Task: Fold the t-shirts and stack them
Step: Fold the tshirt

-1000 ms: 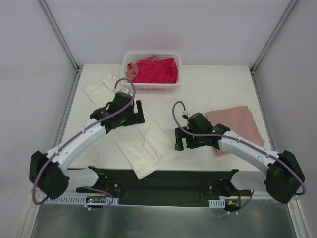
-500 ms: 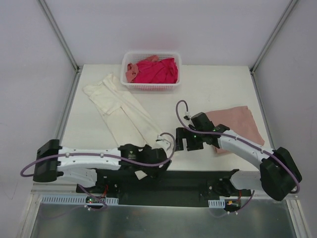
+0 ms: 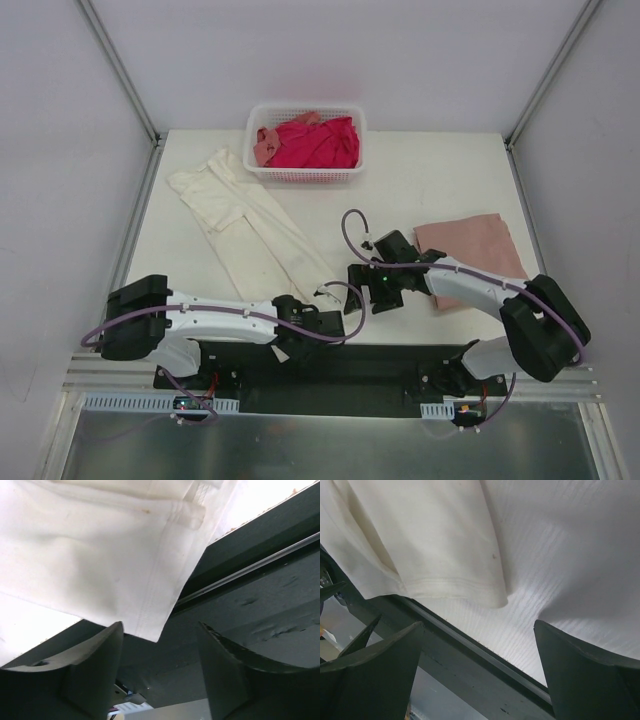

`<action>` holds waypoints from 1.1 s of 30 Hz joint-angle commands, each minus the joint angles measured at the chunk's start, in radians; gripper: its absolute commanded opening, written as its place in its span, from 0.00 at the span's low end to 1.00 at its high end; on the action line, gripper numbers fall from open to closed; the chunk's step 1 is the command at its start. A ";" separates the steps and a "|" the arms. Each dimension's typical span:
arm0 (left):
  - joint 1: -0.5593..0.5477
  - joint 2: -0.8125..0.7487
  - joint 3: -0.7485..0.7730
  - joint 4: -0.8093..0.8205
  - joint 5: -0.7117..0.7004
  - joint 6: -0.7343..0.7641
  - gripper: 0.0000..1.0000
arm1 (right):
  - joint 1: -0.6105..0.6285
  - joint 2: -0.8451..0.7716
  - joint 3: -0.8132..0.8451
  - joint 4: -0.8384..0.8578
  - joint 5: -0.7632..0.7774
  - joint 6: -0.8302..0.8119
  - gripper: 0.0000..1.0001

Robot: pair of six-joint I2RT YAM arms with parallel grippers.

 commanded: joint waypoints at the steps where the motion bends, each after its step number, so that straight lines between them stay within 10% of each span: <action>1: -0.003 0.033 -0.016 -0.049 0.031 0.001 0.56 | 0.011 0.035 0.048 0.036 -0.020 0.020 0.94; 11: -0.011 0.156 0.010 -0.039 -0.050 0.005 0.49 | 0.037 0.107 0.079 0.058 -0.031 0.036 0.79; 19: -0.005 0.214 0.030 -0.099 -0.137 -0.059 0.00 | 0.051 0.139 0.090 0.061 -0.002 0.051 0.54; 29: -0.002 0.193 0.058 -0.202 -0.231 -0.134 0.00 | 0.057 0.136 0.107 0.068 0.006 0.048 0.05; 33: -0.002 0.075 0.058 -0.211 -0.265 -0.147 0.00 | 0.062 0.110 0.125 0.082 -0.019 0.030 0.01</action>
